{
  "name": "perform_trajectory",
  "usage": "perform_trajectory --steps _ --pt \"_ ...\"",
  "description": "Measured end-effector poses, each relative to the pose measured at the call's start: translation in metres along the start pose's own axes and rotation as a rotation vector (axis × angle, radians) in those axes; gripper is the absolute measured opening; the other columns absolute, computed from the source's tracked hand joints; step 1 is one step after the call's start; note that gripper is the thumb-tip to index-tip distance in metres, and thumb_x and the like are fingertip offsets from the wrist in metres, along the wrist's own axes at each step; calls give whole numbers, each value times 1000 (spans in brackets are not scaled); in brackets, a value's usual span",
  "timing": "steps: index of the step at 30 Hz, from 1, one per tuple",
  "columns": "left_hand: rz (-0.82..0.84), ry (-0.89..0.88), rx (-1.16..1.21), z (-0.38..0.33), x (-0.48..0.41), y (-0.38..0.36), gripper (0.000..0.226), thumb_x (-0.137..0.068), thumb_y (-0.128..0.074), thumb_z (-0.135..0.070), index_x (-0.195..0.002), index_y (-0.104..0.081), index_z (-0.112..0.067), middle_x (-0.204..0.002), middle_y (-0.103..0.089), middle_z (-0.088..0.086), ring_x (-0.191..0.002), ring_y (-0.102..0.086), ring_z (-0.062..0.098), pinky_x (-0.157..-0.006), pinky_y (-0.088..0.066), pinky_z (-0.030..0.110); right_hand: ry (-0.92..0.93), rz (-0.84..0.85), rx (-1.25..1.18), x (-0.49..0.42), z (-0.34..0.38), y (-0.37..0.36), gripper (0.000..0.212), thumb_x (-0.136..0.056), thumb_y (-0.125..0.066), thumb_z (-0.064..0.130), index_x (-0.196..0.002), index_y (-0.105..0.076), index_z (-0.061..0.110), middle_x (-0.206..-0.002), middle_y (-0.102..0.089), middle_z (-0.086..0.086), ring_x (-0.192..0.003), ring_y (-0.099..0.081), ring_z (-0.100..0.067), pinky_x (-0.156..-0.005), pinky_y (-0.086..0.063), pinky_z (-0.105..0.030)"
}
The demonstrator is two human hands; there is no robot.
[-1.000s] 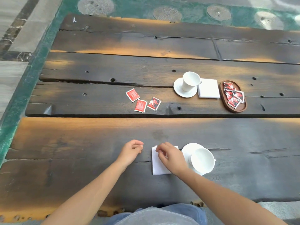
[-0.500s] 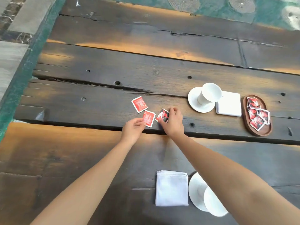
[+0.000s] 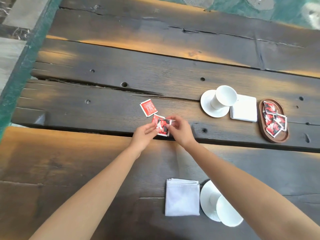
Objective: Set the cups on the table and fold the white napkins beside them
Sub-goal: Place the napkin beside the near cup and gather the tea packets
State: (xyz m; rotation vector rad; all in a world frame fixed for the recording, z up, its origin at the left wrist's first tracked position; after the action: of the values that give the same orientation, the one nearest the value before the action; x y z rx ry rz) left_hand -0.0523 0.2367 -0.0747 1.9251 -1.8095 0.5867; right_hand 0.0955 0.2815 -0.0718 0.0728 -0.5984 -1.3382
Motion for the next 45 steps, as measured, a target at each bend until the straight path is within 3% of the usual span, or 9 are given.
perform_trajectory --steps 5,8,11,17,24,33,40,42,45 --pt "24 90 132 6 11 4 23 -95 -52 -12 -115 -63 -9 -84 -71 -4 -69 -67 -1 -72 -53 16 58 167 1 16 11 -22 18 -85 -64 2 -99 -64 14 -74 -64 -14 -69 -60 -21 -74 -52 -40" --pt "5 140 190 15 19 12 22 -96 -50 -9 -114 -63 -7 -87 -70 0 -69 -68 2 -69 -55 18 83 173 98 16 9 -31 18 -89 -59 7 -104 -68 12 -71 -64 2 -62 -58 -1 -68 -47 -25" --pt "-44 184 281 21 24 24 23 -95 -51 -6 -116 -61 -3 -98 -67 8 -79 -65 11 -62 -57 16 50 54 191 7 7 -34 26 -89 -55 13 -112 -67 17 -80 -63 3 -71 -58 -12 -74 -46 -27" --pt "-93 235 329 33 22 45 21 -94 -53 -7 -113 -61 -7 -107 -65 11 -84 -65 14 -66 -57 20 -204 -67 218 -21 3 -41 55 -88 -59 35 -138 -42 20 -131 -41 -8 -111 -56 -26 -97 -45 -43" --pt "-93 260 336 41 17 48 28 -93 -53 -6 -121 -58 -4 -110 -64 12 -85 -64 14 -69 -57 21 -123 -68 526 -8 3 -63 56 -76 -71 44 -123 -45 30 -123 -36 -2 -115 -44 -24 -82 -45 -40" --pt "-64 252 297 44 32 55 20 -95 -51 -8 -112 -61 -6 -107 -66 12 -86 -65 15 -77 -54 25 82 -25 690 2 6 -62 34 -84 -62 25 -113 -46 21 -119 -43 -1 -112 -45 -24 -67 -43 -37" --pt "-81 265 467 42 37 57 13 -95 -54 -18 -100 -62 -10 -100 -68 7 -91 -66 17 -82 -51 30 -167 -158 -13 11 16 -36 23 -85 -54 12 -103 -69 16 -91 -70 -3 -83 -65 -21 -75 -50 -32" --pt "-62 239 489 39 39 54 13 -94 -56 -21 -100 -63 -11 -98 -70 6 -91 -66 17 -79 -53 26 -211 -87 -170 18 21 -40 26 -85 -55 3 -108 -68 7 -92 -71 -12 -88 -68 -27 -82 -56 -41" --pt "-8 182 508 34 42 50 20 -93 -57 -21 -108 -64 -10 -104 -71 7 -96 -68 18 -80 -54 25 -238 73 -226 32 26 -52 26 -85 -59 -3 -111 -64 0 -78 -67 -6 -72 -65 -16 -72 -55 -26"
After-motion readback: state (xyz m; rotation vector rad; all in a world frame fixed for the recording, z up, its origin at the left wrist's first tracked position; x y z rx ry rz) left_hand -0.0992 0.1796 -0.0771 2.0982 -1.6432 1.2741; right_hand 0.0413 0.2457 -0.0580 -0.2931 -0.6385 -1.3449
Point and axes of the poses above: each hand's wrist, its own x-axis away from the middle knuckle, its own y-axis out of the back of the hand, z = x × y, the point moved 4 cm from there along -x, towards the middle knuckle
